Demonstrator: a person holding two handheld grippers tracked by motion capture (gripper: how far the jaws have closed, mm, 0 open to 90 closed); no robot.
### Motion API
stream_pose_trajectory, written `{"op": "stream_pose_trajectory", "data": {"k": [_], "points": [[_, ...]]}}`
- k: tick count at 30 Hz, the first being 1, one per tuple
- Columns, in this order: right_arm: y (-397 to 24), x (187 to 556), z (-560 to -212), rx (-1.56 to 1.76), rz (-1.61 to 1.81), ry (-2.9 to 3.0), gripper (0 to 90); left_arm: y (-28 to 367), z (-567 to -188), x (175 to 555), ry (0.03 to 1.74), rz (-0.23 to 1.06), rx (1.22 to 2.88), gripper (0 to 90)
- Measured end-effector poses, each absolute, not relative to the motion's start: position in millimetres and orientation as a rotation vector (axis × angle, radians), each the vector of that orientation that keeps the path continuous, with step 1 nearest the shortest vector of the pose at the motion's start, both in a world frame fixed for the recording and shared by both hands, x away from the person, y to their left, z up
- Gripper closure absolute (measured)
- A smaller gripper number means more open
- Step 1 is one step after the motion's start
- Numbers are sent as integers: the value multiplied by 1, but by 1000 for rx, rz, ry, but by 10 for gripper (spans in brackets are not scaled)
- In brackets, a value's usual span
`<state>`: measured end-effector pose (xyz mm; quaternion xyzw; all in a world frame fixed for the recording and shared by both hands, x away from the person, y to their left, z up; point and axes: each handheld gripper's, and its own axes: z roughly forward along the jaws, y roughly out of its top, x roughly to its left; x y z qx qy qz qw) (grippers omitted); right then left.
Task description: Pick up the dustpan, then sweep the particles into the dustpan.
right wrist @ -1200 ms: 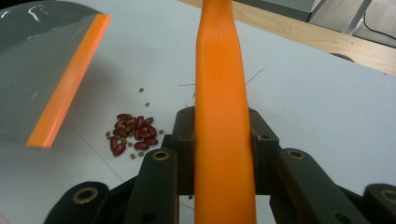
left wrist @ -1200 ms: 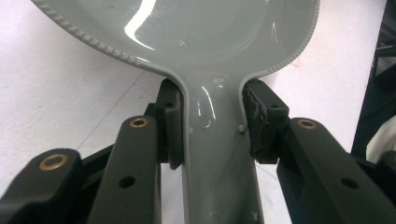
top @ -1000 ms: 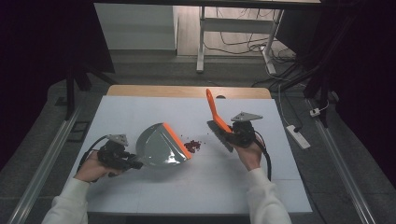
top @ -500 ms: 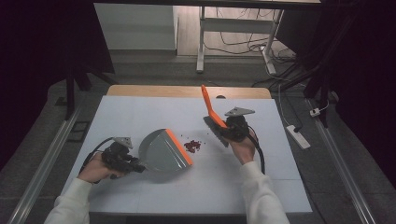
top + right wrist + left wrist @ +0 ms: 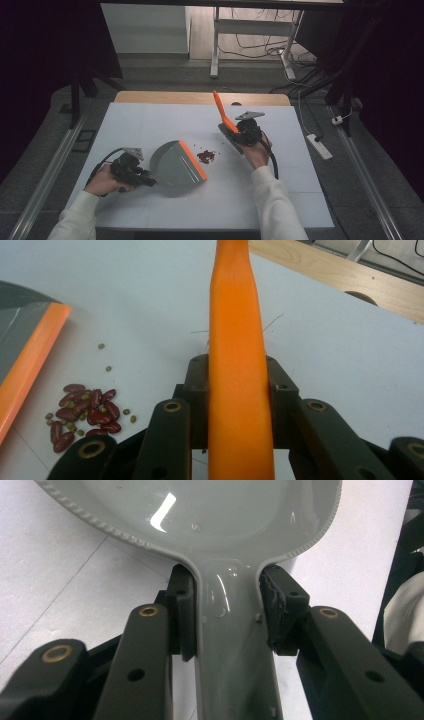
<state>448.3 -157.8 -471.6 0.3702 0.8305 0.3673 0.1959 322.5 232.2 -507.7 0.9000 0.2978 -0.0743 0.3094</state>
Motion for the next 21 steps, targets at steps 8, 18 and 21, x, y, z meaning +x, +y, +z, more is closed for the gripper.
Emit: {"op": "stream_pose_trajectory", "data": {"k": [8,18,21], "points": [[-152,450,-477,1031,995,2351,700,232,-507,322,786,-202,2377,618],[-144,450,-484,1016,959,2387,700,232,-509,323,804,-208,2381,617],[-139,450,-486,993,951,2399,700,231,-509,323,801,-214,2385,617]]}}
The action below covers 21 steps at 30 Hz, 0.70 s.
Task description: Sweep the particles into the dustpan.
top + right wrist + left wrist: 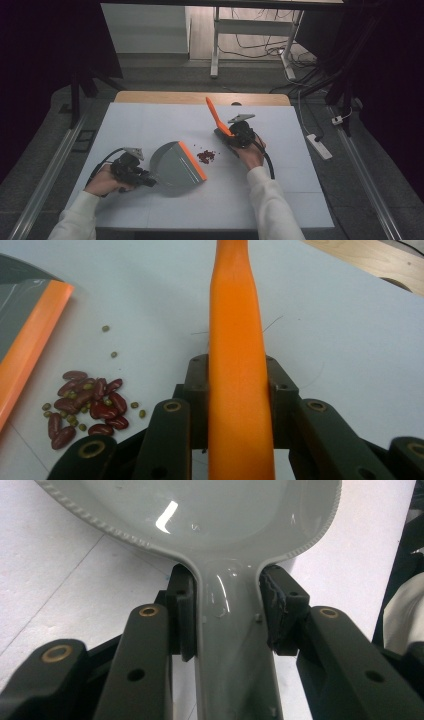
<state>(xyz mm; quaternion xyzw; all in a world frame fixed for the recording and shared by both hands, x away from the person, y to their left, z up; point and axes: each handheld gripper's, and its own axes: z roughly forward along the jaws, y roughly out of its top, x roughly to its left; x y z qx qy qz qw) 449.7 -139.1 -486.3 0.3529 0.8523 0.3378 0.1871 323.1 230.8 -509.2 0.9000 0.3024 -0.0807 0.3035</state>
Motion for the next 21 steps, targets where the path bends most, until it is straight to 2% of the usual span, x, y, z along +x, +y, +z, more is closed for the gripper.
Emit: {"op": "stream_pose_trajectory", "data": {"k": [17,21], "points": [[-108,439,-491,911,993,2471,700,228,-512,324,809,-228,2392,617],[-106,435,-486,905,1091,2517,700,228,-511,324,810,-225,2392,617]]}}
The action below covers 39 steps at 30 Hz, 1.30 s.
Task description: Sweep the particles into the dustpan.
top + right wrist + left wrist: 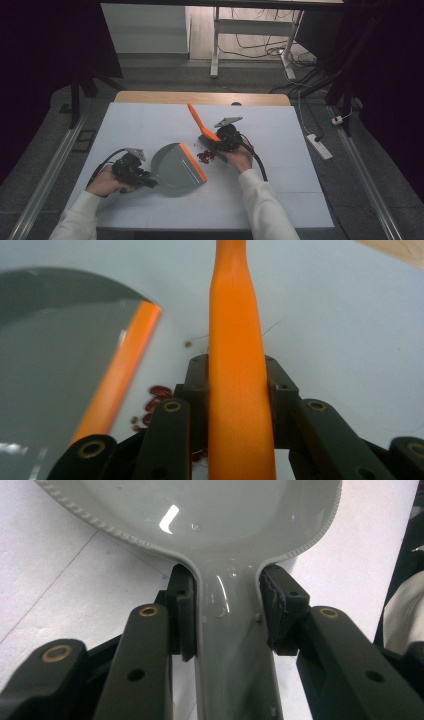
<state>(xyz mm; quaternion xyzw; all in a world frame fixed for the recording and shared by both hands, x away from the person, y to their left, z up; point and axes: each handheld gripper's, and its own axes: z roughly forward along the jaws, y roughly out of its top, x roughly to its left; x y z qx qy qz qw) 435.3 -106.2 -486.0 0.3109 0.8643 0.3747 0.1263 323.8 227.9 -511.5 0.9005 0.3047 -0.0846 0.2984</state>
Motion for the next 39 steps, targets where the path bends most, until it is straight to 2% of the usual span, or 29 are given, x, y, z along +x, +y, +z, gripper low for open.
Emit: {"op": "stream_pose_trajectory", "data": {"k": [6,10,23,39], "points": [[-130,439,-454,952,1187,2400,700,228,-511,324,808,-225,2395,618],[-142,443,-449,985,1159,2367,700,228,-511,324,807,-226,2395,617],[-133,461,-487,1011,960,2424,701,227,-511,324,809,-230,2395,617],[-91,440,-491,853,980,2525,701,227,-512,324,809,-227,2397,618]]}}
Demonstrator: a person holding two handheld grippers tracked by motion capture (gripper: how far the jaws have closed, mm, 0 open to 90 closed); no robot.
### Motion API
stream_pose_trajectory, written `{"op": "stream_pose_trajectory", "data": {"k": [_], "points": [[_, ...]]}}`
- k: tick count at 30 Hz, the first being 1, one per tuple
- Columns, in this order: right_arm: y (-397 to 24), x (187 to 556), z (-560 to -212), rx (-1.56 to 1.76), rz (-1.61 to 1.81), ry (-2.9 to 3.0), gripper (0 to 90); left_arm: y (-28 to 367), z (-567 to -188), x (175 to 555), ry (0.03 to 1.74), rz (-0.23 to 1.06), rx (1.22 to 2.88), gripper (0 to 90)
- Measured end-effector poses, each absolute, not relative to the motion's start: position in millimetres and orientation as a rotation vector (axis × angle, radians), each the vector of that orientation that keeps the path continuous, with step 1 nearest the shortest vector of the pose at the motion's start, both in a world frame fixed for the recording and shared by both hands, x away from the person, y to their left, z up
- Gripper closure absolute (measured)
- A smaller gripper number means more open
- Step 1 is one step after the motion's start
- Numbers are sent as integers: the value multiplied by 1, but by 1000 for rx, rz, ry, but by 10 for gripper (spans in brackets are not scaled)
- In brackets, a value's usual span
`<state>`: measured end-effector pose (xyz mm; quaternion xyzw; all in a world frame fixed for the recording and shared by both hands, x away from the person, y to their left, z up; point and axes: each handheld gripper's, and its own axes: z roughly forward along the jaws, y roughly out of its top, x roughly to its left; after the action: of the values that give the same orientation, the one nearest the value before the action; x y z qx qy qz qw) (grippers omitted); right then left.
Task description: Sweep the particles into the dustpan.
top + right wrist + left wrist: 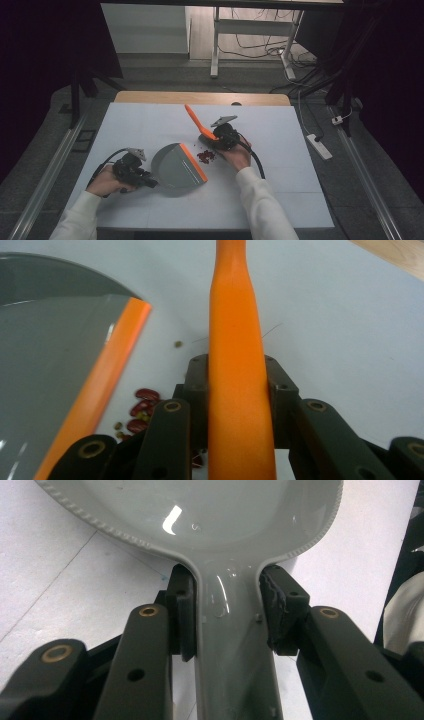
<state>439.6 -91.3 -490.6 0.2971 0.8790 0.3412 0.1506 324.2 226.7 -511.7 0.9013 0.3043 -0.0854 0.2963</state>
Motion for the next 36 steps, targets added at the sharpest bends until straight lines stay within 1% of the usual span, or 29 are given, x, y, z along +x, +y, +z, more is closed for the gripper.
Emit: {"op": "stream_pose_trajectory", "data": {"k": [2,9,17,36], "points": [[-87,438,-491,847,992,2530,701,227,-512,324,810,-228,2396,617],[-92,441,-487,863,1066,2474,701,227,-512,325,811,-234,2396,617],[-88,448,-493,866,1009,2471,701,227,-512,324,815,-232,2391,617],[-66,428,-493,725,996,2568,701,225,-512,325,828,-246,2387,617]]}}
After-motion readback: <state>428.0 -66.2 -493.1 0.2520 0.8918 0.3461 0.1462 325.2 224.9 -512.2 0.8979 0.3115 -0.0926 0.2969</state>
